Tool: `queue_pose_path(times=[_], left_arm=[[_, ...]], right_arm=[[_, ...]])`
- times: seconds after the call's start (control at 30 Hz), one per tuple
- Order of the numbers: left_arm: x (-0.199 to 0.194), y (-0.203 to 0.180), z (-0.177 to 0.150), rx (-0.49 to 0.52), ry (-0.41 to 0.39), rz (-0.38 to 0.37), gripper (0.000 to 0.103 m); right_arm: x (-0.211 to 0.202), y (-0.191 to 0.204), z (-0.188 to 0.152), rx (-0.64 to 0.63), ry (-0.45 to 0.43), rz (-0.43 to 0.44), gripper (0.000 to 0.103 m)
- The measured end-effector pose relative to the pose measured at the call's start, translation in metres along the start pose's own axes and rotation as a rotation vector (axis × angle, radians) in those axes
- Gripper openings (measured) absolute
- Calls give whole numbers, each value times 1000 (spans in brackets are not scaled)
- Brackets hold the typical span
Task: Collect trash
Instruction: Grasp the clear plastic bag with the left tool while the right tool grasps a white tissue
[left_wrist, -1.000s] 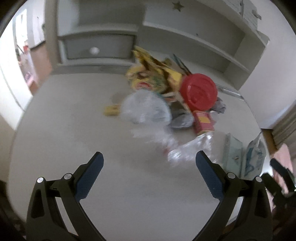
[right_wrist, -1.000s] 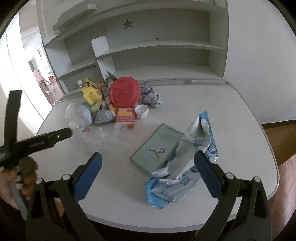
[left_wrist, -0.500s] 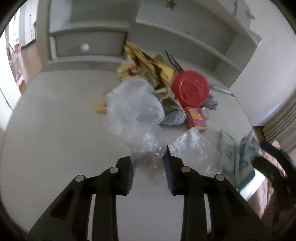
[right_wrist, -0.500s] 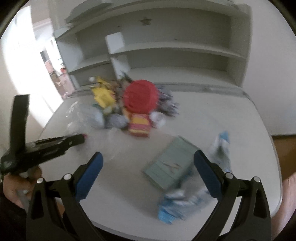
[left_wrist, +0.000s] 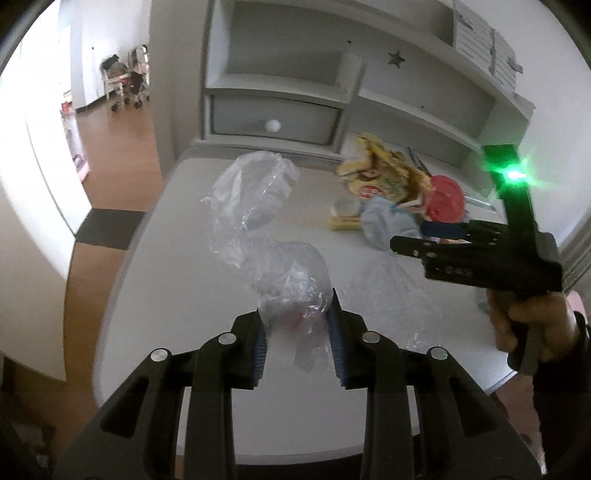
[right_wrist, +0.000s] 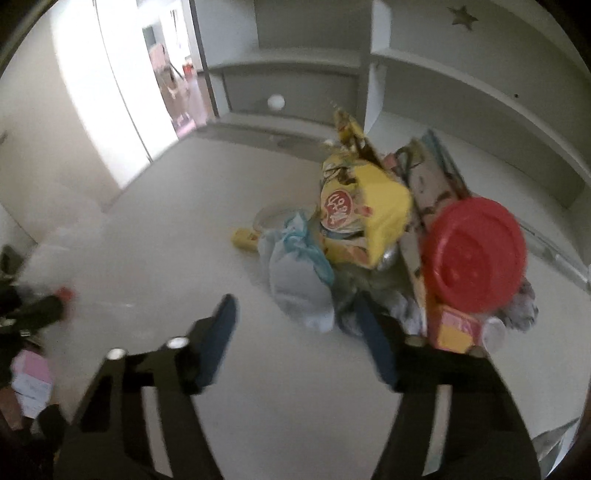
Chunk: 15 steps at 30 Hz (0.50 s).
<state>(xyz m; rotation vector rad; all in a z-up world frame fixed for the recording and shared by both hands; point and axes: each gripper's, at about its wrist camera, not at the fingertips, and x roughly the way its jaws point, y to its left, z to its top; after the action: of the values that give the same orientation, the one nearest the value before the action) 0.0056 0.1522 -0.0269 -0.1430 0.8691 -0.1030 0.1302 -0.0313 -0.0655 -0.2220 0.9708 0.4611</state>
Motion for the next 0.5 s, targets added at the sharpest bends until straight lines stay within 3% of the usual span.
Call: queue_pose_path(times=[0.03,0.07,0.13,0.33,0.43,0.5], left_arm=[[-1,4,0,0,-4,8,28],[-1,4,0,0,-6,11,28],[-3,6,0,0,-12,18,28],[-18,-19,11,59,-68,-22,28],[-21,-66,22,140,-102,-104,28],[-23,-107,27,212,-131,-173,28]], right_arm=[[6,3,3,-12,4,-19,31],[9,6,3,-20,7,-33,20],[9,10,4,-27,0,-36,14],[-69,-1,-17,23,-155,52,13],[-134,-34,-47,116,-273,15,13],[-181,-70,-83,215,-345,-71,13]])
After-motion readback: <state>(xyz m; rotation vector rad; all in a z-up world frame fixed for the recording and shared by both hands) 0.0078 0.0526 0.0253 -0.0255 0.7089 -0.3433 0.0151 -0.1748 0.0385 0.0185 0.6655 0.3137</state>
